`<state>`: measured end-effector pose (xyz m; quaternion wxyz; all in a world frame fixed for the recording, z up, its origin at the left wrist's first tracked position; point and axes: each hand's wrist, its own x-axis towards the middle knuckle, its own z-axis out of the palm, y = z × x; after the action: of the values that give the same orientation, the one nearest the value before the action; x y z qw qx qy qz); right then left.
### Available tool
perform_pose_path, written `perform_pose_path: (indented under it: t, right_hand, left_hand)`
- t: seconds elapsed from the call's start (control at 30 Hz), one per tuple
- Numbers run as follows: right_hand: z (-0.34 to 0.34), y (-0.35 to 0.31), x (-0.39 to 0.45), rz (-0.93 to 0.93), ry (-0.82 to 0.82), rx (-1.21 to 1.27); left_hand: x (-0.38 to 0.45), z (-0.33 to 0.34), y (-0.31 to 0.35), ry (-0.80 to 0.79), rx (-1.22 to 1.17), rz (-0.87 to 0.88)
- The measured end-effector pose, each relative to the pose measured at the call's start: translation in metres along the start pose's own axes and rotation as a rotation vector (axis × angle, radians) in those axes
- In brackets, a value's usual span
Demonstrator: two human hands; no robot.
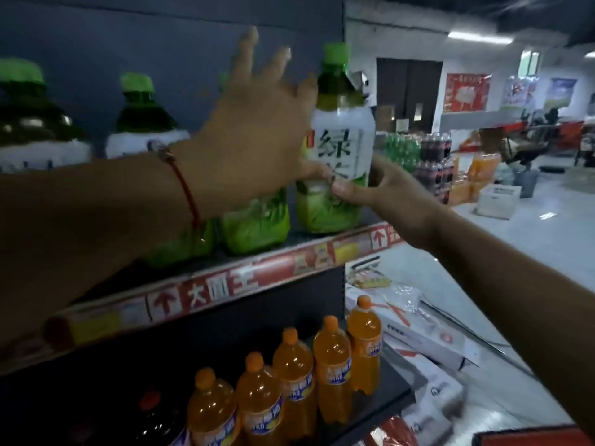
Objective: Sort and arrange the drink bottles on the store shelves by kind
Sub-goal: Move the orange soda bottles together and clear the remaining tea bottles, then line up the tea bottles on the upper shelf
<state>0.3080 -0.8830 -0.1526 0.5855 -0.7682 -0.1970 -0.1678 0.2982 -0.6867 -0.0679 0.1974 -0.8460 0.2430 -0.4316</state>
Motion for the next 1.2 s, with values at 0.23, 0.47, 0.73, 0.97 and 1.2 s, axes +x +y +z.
perform_pose_path:
  t: [0.23,0.47,0.73,0.97,1.2]
  right_hand:
    - [-0.016,0.009,0.034,0.304,-0.060,0.092]
    - [-0.023,-0.032,0.033,0.445,-0.178,-0.283]
    - [-0.017,-0.128,-0.076,0.320,-0.430,-0.510]
    - [0.065,-0.169,-0.174,0.036,-0.864,-0.490]
    - [0.172,-0.217,-0.240,-0.089,-1.104,-0.430]
  left_hand:
    - [0.042,0.011,0.002,-0.314,-0.079,0.001]
    - [0.013,-0.009,-0.008,-0.363,-0.286,-0.033]
    - [-0.107,-0.143,0.006,-0.580,-0.580,-0.450]
    - [-0.257,-0.243,0.005,-0.885,-0.623,-0.858]
    - [-0.398,-0.341,-0.014,-0.897,-0.515,-1.250]
